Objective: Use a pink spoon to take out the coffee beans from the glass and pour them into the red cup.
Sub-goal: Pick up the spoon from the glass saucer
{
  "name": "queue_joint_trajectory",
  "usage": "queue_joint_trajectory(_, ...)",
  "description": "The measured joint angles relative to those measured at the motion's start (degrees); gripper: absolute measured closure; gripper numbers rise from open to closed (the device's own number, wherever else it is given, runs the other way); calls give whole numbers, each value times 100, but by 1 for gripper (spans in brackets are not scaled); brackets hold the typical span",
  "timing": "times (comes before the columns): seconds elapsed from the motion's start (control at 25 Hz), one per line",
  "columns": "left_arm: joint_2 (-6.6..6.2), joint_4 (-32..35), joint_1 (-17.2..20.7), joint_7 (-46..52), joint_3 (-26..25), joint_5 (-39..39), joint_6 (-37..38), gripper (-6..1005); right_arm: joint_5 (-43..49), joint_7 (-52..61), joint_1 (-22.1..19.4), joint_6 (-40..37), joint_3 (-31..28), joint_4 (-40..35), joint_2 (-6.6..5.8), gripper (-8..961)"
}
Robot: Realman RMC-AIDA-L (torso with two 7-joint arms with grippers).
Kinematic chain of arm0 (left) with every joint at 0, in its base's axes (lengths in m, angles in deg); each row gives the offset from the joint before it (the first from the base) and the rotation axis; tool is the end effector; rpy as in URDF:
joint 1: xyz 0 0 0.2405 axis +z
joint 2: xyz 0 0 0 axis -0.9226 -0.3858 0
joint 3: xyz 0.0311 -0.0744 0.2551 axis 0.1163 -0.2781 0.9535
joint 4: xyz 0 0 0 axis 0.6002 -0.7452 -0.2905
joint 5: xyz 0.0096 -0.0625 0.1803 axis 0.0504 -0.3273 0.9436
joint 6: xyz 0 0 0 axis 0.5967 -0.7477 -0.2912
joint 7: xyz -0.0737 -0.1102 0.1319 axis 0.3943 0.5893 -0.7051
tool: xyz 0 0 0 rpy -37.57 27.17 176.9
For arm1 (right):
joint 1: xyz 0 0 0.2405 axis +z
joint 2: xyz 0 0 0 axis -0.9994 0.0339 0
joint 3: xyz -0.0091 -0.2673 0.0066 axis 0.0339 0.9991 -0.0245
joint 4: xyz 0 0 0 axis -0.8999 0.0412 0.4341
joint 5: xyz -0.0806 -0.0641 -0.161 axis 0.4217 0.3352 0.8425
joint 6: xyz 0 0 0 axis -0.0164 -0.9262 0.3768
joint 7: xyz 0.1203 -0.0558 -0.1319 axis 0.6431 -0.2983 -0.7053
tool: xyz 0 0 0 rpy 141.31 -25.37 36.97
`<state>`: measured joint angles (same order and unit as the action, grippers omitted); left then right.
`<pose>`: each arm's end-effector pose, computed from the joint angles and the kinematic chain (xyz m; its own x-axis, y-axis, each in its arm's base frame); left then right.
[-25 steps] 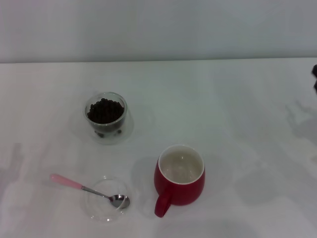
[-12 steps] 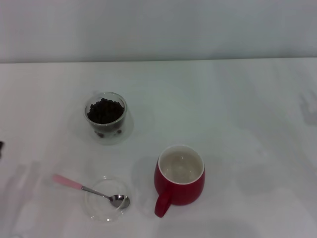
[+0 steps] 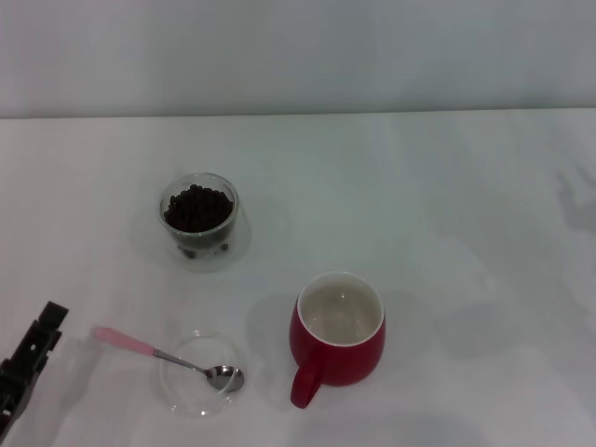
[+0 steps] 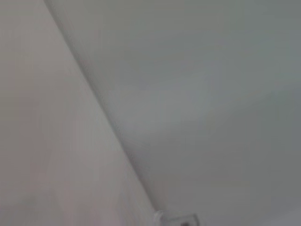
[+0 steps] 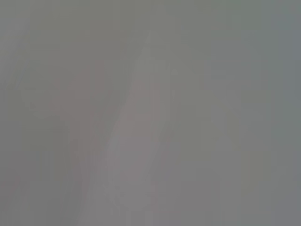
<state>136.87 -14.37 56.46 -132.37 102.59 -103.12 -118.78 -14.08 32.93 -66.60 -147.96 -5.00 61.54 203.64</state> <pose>-0.3399 0.2321 -0.0610 -0.2974 0.3414 0.8916 0.9308 -0.1042 0.3504 0.3360 0.3443 0.0751 0.8354 0.2663 -0.4809 -0.4613 -0.1363 -0.8767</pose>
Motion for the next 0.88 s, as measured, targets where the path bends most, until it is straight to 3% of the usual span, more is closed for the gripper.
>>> queue_joint_trajectory(0.48, 11, -16, -246, -42, 0, 364, 625, 336, -2, -1, -66, -86, 31, 55, 8, 636)
queue_joint_trajectory(0.88, 21, -24, -442, -271, 0, 615, 595, 336, 2, -1, -109, -98, 49, 117, 9, 636)
